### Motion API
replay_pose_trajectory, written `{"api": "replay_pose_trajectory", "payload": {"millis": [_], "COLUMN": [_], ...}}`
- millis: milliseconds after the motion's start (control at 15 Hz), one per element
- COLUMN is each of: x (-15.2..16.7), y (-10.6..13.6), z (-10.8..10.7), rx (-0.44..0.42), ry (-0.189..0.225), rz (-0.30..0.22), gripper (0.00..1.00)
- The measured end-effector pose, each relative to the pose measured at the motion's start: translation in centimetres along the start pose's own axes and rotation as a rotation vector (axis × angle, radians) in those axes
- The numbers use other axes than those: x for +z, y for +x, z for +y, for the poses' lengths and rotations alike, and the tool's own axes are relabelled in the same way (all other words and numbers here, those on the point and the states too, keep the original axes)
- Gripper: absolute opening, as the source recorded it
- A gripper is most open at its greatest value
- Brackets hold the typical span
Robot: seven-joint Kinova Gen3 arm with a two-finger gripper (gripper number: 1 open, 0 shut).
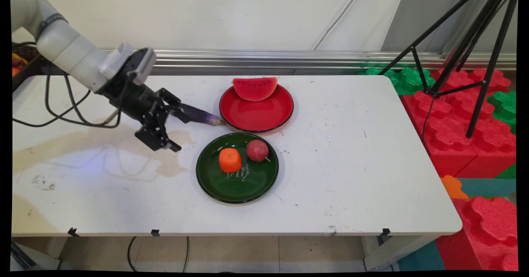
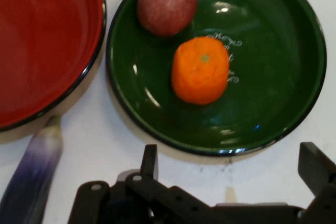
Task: Pick up the mandarin from the green plate
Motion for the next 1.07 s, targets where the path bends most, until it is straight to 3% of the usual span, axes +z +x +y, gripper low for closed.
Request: {"api": "replay_pose_trajectory", "payload": {"millis": [467,1067], "x": [4.4,10.9], "y": [1.4,2.7], "z": [1.5,1.2], "rx": [0.001,-0.028], "ry": [-0.002,0.024], "rz": [-0.006,-0.030], "gripper": [1.00,1.00]}}
